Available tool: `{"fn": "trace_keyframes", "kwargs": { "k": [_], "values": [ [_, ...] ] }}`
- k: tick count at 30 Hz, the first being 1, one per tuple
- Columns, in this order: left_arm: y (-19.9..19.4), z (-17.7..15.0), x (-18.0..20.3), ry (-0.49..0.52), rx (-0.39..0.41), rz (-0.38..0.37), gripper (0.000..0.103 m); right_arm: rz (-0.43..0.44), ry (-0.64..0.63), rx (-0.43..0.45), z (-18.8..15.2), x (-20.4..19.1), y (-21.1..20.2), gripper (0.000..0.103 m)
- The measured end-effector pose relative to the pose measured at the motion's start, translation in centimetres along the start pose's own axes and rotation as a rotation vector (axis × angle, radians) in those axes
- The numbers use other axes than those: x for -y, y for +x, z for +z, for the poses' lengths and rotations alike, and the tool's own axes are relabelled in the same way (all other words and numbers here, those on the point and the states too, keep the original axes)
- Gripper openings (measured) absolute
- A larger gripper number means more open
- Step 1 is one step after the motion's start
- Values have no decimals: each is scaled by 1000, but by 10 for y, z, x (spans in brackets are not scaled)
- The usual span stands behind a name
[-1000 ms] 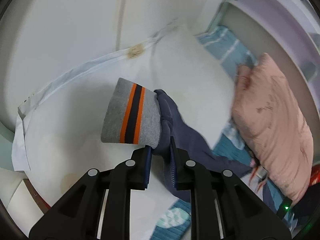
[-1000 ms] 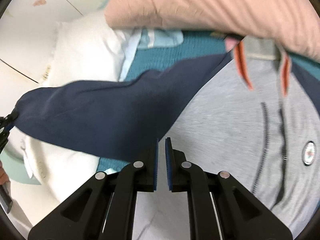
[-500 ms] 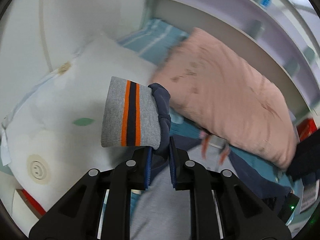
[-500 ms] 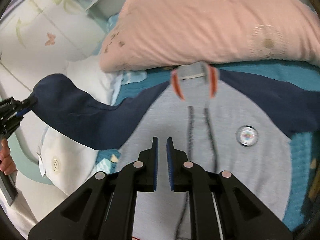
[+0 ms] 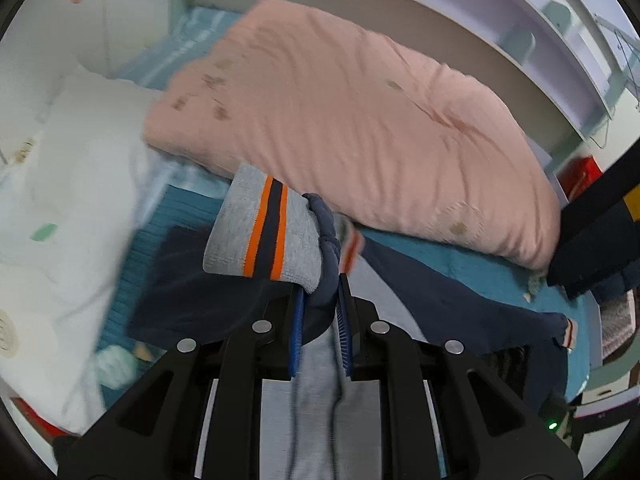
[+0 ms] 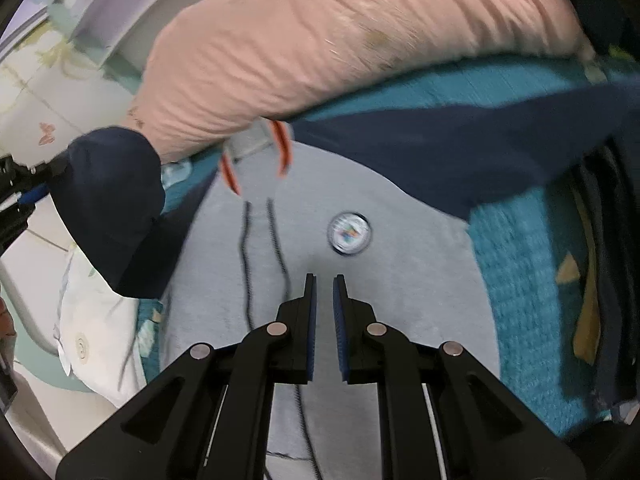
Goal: Fold large clothes
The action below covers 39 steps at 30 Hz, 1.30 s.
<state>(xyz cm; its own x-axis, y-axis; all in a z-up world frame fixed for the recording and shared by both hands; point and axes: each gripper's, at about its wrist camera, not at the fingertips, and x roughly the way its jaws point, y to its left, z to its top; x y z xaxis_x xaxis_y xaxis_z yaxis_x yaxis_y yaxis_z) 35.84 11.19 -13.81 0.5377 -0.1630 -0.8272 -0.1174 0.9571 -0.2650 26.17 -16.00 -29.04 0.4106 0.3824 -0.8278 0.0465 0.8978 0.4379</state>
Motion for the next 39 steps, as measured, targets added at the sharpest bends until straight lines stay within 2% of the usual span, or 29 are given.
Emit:
{"fn": "trace_keyframes", "kwargs": {
  "k": [3, 6, 12, 19, 22, 23, 24, 25, 26, 28, 31, 36, 37, 39],
  "values": [
    [24, -9, 27, 26, -40, -29, 15, -20, 22, -22, -10, 22, 3, 10],
    [54, -20, 56, 78, -77, -13, 15, -41, 47, -35, -10, 45, 3, 10],
    [114, -42, 95, 122, -183, -8, 15, -61, 115, -60, -8, 85, 4, 10],
    [164, -72, 130, 189, -275, 5, 16, -62, 151, -63, -8, 105, 7, 10],
    [177, -83, 147, 269, -315, 30, 16, -50, 163, -56, -6, 109, 5, 10],
    [181, -86, 151, 285, -334, 30, 20, -44, 166, -50, -5, 110, 4, 10],
    [183, -88, 155, 289, -341, 22, 37, -44, 169, -46, -4, 111, 4, 10],
    [182, -88, 157, 285, -341, 4, 61, -46, 173, -44, -4, 113, 3, 10],
    [178, -87, 158, 272, -317, -18, 66, -47, 176, -46, -3, 115, 3, 10],
    [168, -85, 162, 267, -274, -38, 68, -51, 185, -56, 0, 118, 5, 10],
    [158, -80, 166, 281, -276, -64, 68, -53, 200, -51, 2, 122, 3, 10],
    [138, -72, 147, 305, -219, -28, 68, -59, 200, -42, 11, 120, -1, 11],
    [136, -71, 141, 305, -217, -20, 68, -61, 195, -40, 13, 119, -1, 12],
    [133, -69, 119, 297, -215, 3, 68, -66, 179, -40, 23, 112, 2, 23]
  ]
}}
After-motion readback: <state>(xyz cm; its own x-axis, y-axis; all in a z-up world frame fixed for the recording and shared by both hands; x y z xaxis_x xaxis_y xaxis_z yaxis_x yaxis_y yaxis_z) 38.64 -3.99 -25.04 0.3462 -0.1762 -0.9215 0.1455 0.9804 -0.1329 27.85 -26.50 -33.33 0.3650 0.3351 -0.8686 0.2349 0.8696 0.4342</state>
